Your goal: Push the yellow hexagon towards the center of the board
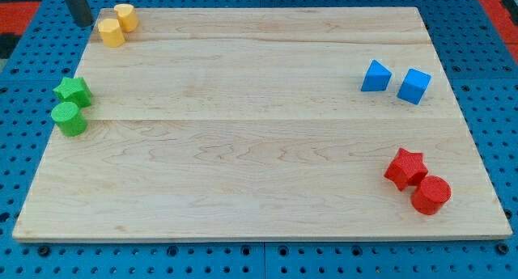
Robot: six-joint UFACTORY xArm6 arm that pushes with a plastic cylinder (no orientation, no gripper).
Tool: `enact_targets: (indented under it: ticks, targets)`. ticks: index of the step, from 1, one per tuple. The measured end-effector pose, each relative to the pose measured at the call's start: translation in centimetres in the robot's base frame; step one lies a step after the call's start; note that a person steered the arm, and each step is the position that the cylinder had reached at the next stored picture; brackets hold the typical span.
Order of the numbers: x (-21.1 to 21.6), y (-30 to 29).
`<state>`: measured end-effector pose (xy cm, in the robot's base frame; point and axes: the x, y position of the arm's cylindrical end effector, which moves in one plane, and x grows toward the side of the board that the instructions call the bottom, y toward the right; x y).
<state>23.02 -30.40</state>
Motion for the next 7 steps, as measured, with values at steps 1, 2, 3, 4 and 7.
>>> enact_targets:
  ticks: [1,2,3,4,7]
  targets:
    - [0.9,0.6]
    - [1.1,1.9]
    - [1.1,2.8]
    - [1.1,3.6]
    - [3.4,7.1]
